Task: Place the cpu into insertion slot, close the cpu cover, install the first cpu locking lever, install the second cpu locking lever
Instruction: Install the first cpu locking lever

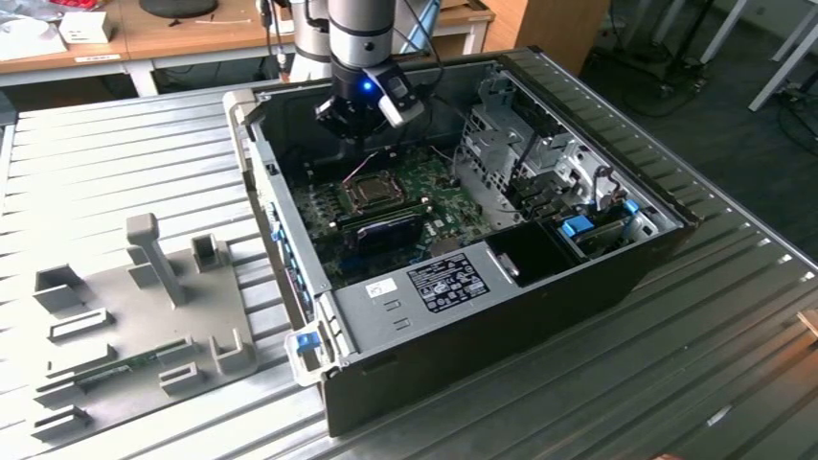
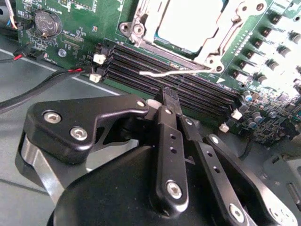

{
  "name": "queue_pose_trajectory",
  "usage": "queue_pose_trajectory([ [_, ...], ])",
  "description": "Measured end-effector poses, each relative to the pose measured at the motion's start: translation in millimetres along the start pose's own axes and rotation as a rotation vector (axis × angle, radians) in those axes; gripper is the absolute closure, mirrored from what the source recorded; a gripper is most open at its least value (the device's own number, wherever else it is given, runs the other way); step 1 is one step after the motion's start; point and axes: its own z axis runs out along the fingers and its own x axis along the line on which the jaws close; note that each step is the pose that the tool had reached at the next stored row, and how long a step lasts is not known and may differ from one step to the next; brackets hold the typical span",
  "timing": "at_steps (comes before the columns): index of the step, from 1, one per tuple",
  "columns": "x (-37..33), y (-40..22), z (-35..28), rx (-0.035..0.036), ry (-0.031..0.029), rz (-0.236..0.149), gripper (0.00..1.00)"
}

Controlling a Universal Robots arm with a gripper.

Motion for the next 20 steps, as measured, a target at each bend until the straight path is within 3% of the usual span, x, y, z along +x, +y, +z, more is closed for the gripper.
queue_pose_trajectory([
  [7, -0.8, -6.8, -1.1, -0.0028, 0.0003, 0.001, 0.90],
  [13, -0.9, -8.3, -0.7, -0.0028, 0.0001, 0.002, 0.90],
  [20, -0.8, -9.8, 3.9, -0.0027, -0.0003, 0.004, 0.90],
])
